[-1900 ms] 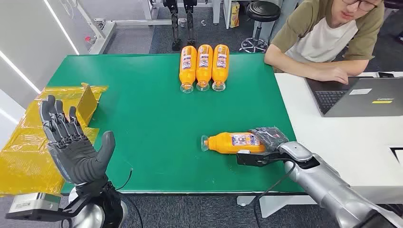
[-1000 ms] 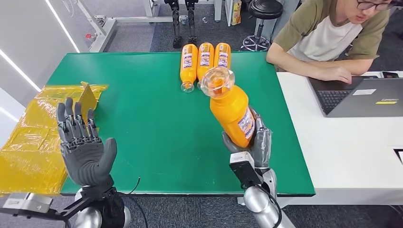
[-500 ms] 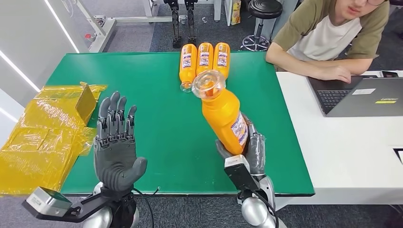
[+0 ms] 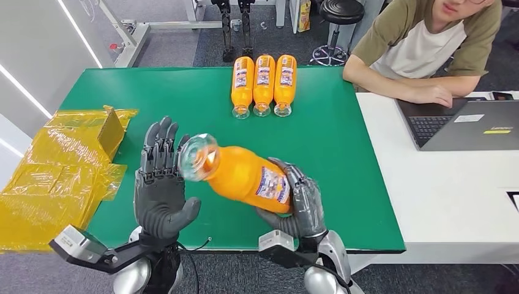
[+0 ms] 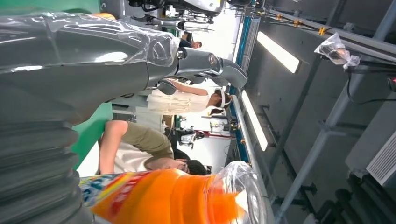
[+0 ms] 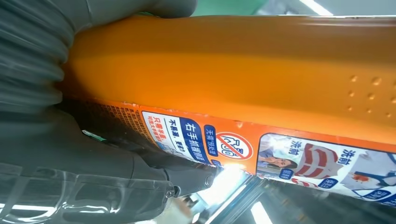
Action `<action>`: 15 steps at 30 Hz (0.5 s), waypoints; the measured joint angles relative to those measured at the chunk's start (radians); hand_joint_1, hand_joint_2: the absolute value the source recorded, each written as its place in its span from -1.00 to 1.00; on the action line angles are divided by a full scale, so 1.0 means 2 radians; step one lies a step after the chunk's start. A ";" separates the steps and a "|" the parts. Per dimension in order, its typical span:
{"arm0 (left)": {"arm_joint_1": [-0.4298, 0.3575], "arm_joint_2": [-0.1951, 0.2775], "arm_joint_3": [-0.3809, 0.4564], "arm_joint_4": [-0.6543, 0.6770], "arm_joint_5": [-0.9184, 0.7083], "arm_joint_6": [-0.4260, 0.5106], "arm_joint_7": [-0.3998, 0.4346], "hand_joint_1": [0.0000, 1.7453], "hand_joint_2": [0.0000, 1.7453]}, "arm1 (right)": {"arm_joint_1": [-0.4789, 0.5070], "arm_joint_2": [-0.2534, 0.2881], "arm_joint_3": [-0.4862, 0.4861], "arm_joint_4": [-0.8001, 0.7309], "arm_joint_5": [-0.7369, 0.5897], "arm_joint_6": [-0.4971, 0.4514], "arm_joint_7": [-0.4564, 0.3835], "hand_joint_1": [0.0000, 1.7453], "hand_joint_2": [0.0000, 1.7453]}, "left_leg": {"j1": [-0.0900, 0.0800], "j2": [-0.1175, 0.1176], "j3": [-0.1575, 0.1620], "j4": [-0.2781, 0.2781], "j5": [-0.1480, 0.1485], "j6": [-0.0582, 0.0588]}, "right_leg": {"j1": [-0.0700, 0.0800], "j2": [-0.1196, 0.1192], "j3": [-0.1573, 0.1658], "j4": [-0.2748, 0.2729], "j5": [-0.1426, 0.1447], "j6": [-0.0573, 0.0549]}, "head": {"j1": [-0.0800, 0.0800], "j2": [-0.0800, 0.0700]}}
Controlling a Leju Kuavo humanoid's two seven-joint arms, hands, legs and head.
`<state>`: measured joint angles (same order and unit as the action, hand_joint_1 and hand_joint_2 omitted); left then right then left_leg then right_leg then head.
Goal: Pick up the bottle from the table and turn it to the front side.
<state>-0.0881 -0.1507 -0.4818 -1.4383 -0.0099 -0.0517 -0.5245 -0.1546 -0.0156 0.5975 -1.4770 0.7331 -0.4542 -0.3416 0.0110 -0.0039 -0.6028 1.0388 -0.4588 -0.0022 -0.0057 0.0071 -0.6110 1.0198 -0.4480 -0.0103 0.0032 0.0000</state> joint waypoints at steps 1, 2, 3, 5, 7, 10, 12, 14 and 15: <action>-0.003 0.000 0.000 0.004 0.002 0.000 0.000 -1.00 1.00 | 0.000 -0.001 0.006 -0.002 0.004 0.008 0.001 1.00 1.00 | 0.000 0.000 0.000 0.000 0.000 0.000 | 0.000 0.000 0.000 0.000 0.000 0.000 | 0.000 0.000; -0.006 0.000 0.000 0.007 0.004 -0.001 0.000 -1.00 1.00 | -0.001 -0.003 0.010 -0.002 0.007 0.016 0.002 1.00 1.00 | 0.000 0.000 0.000 0.000 0.000 0.000 | 0.000 0.000 0.000 0.000 0.000 0.000 | 0.000 0.000; -0.008 0.000 0.000 0.011 0.006 -0.002 0.000 -1.00 1.00 | -0.003 -0.004 0.013 -0.003 0.009 0.025 0.003 1.00 1.00 | 0.000 0.000 0.000 0.000 0.000 0.000 | 0.000 0.000 0.000 0.000 0.000 0.000 | 0.000 0.000; -0.012 0.000 0.000 0.016 0.008 -0.004 0.000 -1.00 1.00 | -0.008 -0.006 0.019 -0.003 0.011 0.042 0.005 1.00 1.00 | 0.000 0.000 0.000 0.000 0.000 0.000 | 0.000 0.000 0.000 0.000 0.000 0.000 | 0.000 0.000; -0.014 0.000 0.000 0.021 0.010 -0.005 0.000 -1.00 1.00 | -0.015 -0.009 0.025 -0.002 0.012 0.059 0.008 1.00 1.00 | 0.000 0.000 0.000 0.000 0.000 0.000 | 0.000 0.000 0.000 0.000 0.000 0.000 | 0.000 0.000; -0.017 0.000 0.000 0.025 0.011 -0.005 0.000 -1.00 1.00 | -0.026 -0.012 0.031 0.003 0.016 0.087 0.015 1.00 1.00 | 0.000 0.000 0.000 0.000 0.000 0.000 | 0.000 0.000 0.000 0.000 0.000 0.000 | 0.000 0.000; -0.020 -0.002 0.000 0.027 0.011 -0.003 0.001 -1.00 1.00 | -0.032 -0.014 0.037 0.009 0.024 0.109 0.026 1.00 1.00 | 0.000 0.000 0.000 0.000 0.000 0.000 | 0.000 0.000 0.000 0.000 0.000 0.000 | 0.000 0.000; -0.021 -0.002 0.000 0.028 0.011 0.001 0.003 -1.00 1.00 | -0.039 -0.015 0.042 0.017 0.034 0.129 0.040 1.00 1.00 | 0.000 0.000 0.000 0.000 0.000 0.000 | 0.000 0.000 0.000 0.000 0.000 0.000 | 0.000 0.000; -0.021 -0.002 0.001 0.029 0.010 0.003 0.004 -1.00 1.00 | -0.044 -0.016 0.045 0.022 0.039 0.137 0.046 1.00 1.00 | 0.000 0.000 0.000 0.000 0.000 0.000 | 0.000 0.000 0.000 0.000 0.000 0.000 | 0.000 0.000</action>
<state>-0.1293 -0.1552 -0.4797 -1.3807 0.0105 -0.0463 -0.5170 -0.2418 -0.0473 0.6869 -1.4337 0.8116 -0.1809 -0.2495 0.0110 -0.0037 -0.6033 1.0389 -0.4588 -0.0023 -0.0057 0.0074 -0.6112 1.0199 -0.4478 -0.0104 0.0033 0.0000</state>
